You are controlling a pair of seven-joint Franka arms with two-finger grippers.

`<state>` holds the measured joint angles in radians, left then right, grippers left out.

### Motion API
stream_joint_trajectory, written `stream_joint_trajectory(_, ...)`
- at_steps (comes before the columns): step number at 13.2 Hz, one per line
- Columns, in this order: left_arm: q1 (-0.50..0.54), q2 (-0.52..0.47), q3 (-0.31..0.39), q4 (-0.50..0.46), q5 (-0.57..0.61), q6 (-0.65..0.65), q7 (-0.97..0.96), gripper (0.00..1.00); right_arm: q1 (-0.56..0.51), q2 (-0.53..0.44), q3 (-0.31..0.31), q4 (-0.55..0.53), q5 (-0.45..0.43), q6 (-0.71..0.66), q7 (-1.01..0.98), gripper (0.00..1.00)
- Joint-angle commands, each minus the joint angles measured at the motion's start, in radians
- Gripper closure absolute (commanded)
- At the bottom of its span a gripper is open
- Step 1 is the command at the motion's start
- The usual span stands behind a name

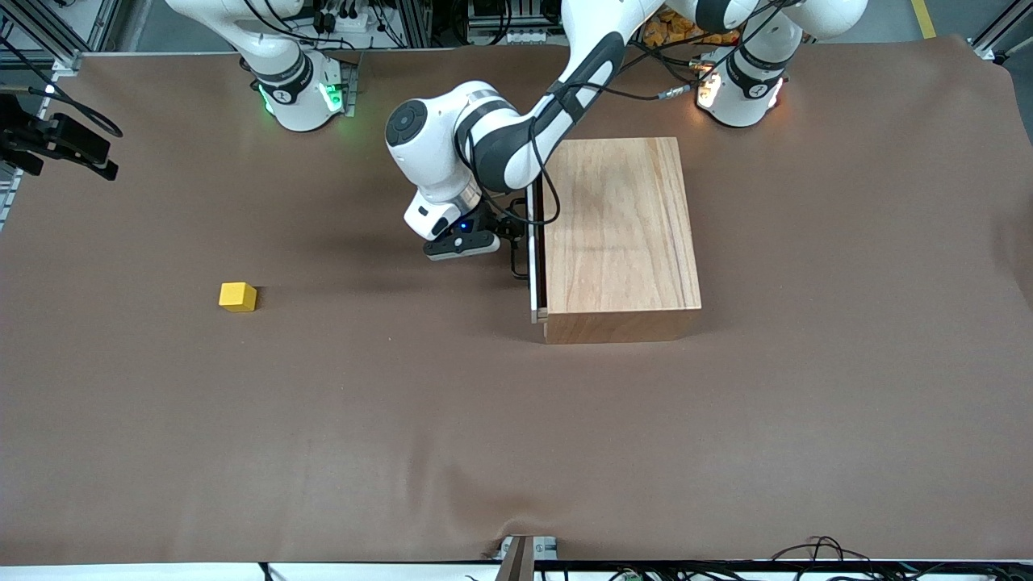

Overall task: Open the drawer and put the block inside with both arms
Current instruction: 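Pull the drawer open by its handle with the left gripper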

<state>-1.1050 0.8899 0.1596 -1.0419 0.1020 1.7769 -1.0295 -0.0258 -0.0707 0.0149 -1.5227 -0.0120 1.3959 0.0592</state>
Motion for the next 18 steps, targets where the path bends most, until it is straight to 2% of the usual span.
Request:
stream_joint_trajectory(1, -0.003, 0.000, -0.005, 0.016, -0.007, 0.035, -0.021, 0.00, 0.001, 0.000, -0.001, 0.004, -0.008, -0.003, -0.009, 0.00)
stream_joint_trajectory(9, -0.006, 0.012, -0.018, 0.014, -0.010, 0.125, -0.021, 0.00, 0.001, 0.000, -0.001, 0.004, -0.008, -0.003, -0.009, 0.00)
stream_joint_trajectory(18, -0.007, 0.020, -0.025, 0.016, -0.076, 0.239, -0.027, 0.00, 0.000, 0.002, -0.001, 0.002, -0.008, -0.005, -0.009, 0.00)
